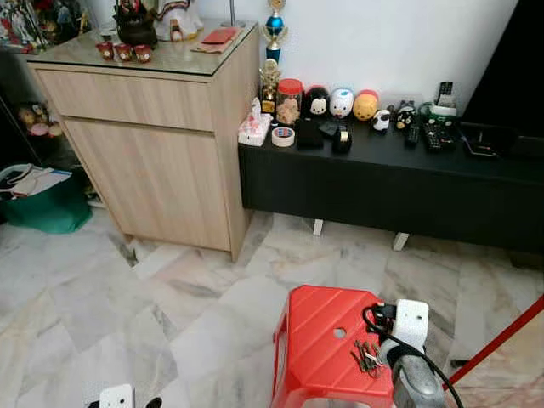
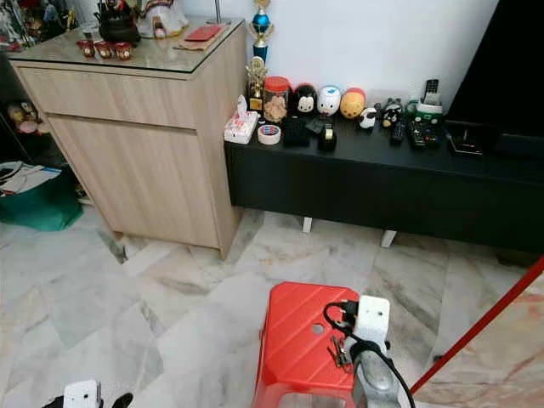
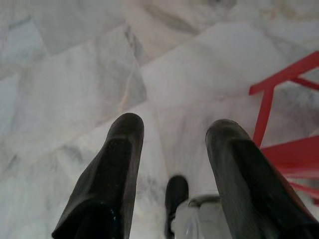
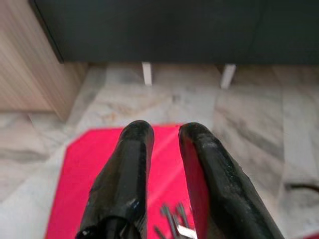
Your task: Hang keys on a hook
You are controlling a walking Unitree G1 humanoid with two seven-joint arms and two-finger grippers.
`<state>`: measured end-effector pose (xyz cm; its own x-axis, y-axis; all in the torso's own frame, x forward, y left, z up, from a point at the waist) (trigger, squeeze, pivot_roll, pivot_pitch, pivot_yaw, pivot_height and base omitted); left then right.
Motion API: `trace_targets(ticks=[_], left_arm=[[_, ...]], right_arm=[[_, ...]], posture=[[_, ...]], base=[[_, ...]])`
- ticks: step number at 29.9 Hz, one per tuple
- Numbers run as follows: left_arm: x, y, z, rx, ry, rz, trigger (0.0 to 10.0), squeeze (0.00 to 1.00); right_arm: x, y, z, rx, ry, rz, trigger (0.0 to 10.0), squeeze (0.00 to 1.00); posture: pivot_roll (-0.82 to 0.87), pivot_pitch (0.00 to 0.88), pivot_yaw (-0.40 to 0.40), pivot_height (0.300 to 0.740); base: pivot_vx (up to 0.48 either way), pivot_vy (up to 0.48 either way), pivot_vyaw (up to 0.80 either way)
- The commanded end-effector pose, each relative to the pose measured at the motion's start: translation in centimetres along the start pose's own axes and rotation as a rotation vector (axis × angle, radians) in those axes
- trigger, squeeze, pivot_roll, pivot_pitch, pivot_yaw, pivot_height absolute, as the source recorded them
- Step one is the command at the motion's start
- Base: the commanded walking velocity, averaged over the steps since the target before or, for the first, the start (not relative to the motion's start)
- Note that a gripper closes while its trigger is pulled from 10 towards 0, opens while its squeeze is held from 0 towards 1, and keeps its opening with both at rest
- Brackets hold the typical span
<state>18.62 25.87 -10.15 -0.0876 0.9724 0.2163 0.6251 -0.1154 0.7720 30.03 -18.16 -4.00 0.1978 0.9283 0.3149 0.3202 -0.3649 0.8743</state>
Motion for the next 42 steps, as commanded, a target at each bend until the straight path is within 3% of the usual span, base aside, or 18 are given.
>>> trace_targets(ticks=[1, 4, 5, 6, 7, 8, 15, 23, 27, 33, 42], left_arm=[[0.2, 0.1, -0.2, -0.022, 0.01, -0.016, 10.0, 0.0], [0.1, 0.3, -0.2, -0.039, 0.01, -0.017, 10.0, 0.0], [0.1, 9.8, 1.8, -0.371, 0.048, 0.036, 10.0, 0.0], [-0.1, 13.2, 1.6, -0.497, 0.062, 0.047, 10.0, 0.0], [-0.3, 15.0, 1.3, -0.568, 0.07, 0.051, 10.0, 0.0], [-0.5, 15.4, 0.9, -0.602, 0.068, 0.058, 10.0, 0.0], [-0.8, 14.9, 0.3, -0.602, 0.054, 0.056, 10.0, 0.0], [-0.9, 15.4, -1.3, -0.615, -0.008, 0.071, 10.0, 0.0], [-0.6, 15.2, -1.0, -0.599, 0.0, 0.07, 10.0, 0.0], [-1.1, 15.7, -1.0, -0.589, -0.02, 0.064, 10.0, 0.0], [-1.3, 15.6, -1.1, -0.571, -0.029, 0.064, 10.0, 0.0]], right_arm=[[0.0, 0.0, -0.2, -0.017, -0.004, 0.005, 10.0, 0.0], [0.1, 0.2, -0.4, -0.035, -0.003, 0.01, 10.0, 0.0], [0.2, 0.3, -0.7, -0.055, 0.011, -0.01, 10.0, 0.0], [0.3, 0.3, -0.9, -0.061, 0.021, -0.019, 10.0, 0.0], [0.3, 0.3, -1.1, -0.064, 0.027, -0.024, 10.0, 0.0], [0.3, 0.1, -1.4, -0.067, 0.034, -0.029, 10.0, 0.0], [-0.2, -0.6, -2.3, -0.05, 0.03, -0.036, 10.0, 0.0], [-0.1, 0.7, -3.0, -0.107, 0.043, -0.053, 10.0, 0.0], [-1.0, -0.1, -2.9, -0.068, 0.001, -0.044, 10.0, 0.0], [-0.4, -0.2, -2.4, -0.044, -0.005, -0.04, 10.0, 0.0], [-0.2, -0.1, -2.1, -0.045, -0.006, -0.048, 10.0, 0.0]], posture=[[0.04, 0.0, -0.048, 0.74], [0.05, 0.0, -0.051, 0.74], [0.04, 0.0, -0.053, 0.74], [0.04, 0.0, -0.054, 0.74], [0.04, 0.0, -0.055, 0.74], [0.04, 0.0, -0.055, 0.74], [0.04, 0.0, -0.058, 0.74], [0.04, 0.005, -0.057, 0.74], [0.05, 0.008, -0.055, 0.74], [0.04, 0.006, -0.05, 0.74], [0.05, 0.01, -0.048, 0.685]], base=[[0.0, 0.0, 0.0], [0.0, 0.0, 0.0], [0.0, 0.0, 0.0], [0.0, 0.0, 0.0], [0.0, 0.0, 0.0], [0.0, 0.0, 0.0], [0.0, 0.0, 0.0], [0.0, 0.0, 0.0], [0.0, 0.0, 0.0], [0.0, 0.0, 0.0], [0.0, 0.0, 0.0]])
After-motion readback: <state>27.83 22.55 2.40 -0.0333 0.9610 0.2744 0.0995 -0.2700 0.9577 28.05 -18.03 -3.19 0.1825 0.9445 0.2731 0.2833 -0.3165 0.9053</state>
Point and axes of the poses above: a point about 5 cm out from each wrist's last joint towards the gripper, its own z axis pointing out of the wrist towards the gripper, its own y axis along the axis of the wrist's last joint, x = y × z, the point moved 5 cm from there along z, pointing out of the wrist towards the gripper, and after that the axes turned 15 degrees about z, right-handed, at the moved point
